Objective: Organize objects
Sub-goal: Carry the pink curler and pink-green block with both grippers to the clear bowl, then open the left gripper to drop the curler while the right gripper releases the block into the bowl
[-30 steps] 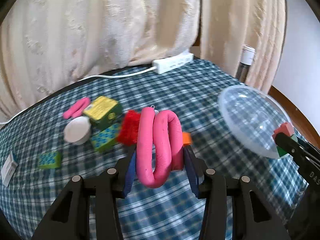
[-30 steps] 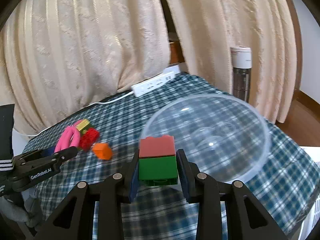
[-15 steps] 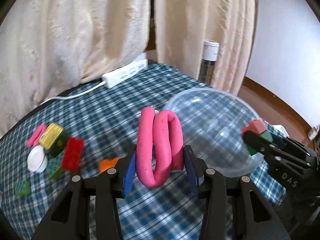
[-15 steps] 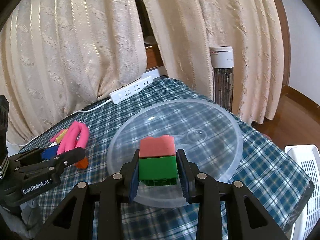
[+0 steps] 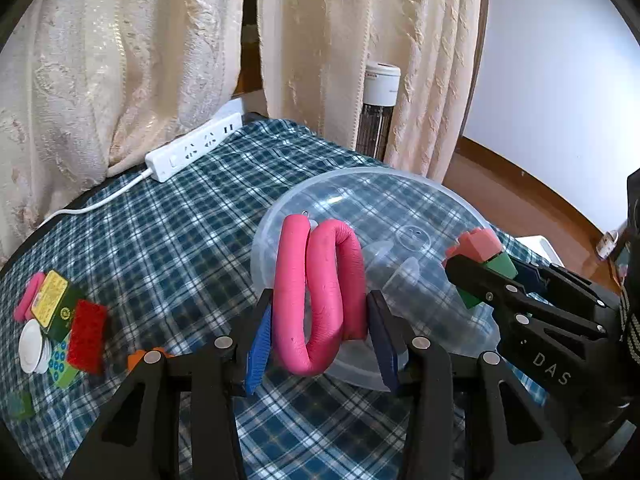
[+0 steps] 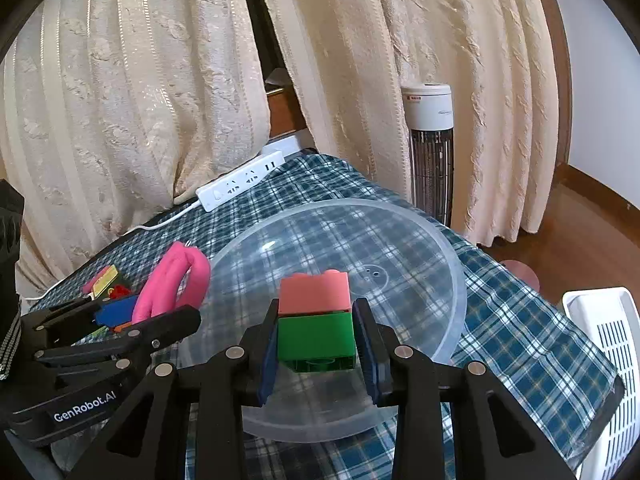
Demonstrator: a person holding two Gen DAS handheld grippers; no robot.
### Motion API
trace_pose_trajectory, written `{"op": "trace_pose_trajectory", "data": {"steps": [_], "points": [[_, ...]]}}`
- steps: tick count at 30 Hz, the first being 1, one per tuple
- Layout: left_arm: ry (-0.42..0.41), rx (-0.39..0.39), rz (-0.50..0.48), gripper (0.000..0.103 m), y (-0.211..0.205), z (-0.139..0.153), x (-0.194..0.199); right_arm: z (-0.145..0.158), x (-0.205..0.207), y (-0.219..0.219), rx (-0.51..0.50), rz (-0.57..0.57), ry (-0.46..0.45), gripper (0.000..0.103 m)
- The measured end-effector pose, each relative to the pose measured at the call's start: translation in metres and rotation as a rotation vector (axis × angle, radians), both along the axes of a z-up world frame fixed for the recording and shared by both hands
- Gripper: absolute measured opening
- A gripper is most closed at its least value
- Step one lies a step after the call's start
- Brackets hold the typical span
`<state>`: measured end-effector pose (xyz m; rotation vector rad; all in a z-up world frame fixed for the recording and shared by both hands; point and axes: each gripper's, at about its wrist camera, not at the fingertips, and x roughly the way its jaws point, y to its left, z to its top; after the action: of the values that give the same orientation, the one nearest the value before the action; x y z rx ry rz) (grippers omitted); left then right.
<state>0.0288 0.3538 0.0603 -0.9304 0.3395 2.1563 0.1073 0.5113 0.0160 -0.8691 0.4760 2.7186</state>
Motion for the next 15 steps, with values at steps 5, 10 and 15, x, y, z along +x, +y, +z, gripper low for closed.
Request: {"op": "trace_pose_trajectory", "data": {"steps": [5, 10, 15], "points": [[-0.005, -0.007, -0.024, 0.046, 0.009, -0.003, 0.001, -0.002, -0.001, 0.005, -0.005, -0.009, -0.006, 0.036], [-0.01, -0.004, -0.032, 0.047, 0.016, -0.003, 0.0, -0.004, -0.001, 0.009, -0.011, -0.017, -0.007, 0.036], [-0.029, -0.004, -0.03, 0.05, 0.018, -0.006, -0.003, -0.005, -0.003, 0.011, -0.018, -0.026, -0.01, 0.036]]}}
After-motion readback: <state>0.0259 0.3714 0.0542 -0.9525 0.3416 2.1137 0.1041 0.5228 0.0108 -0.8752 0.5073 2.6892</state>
